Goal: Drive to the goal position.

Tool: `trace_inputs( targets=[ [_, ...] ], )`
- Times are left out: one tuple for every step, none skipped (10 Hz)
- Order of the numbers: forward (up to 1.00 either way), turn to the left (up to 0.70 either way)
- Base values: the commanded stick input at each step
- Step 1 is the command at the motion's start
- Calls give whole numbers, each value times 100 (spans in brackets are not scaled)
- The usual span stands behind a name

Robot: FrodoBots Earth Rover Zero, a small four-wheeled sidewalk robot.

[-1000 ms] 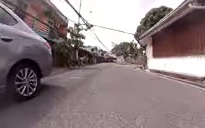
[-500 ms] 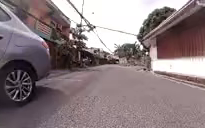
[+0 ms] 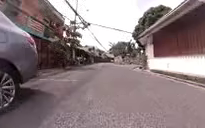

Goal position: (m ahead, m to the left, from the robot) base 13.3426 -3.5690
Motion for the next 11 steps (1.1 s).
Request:
trace_inputs(
  targets=[
    [50,7],
    [50,7],
    [50,7],
    [50,7],
    [50,7],
    [50,7],
    [50,7],
    [50,7],
    [50,7],
    [50,7],
    [50,7]
  ],
)
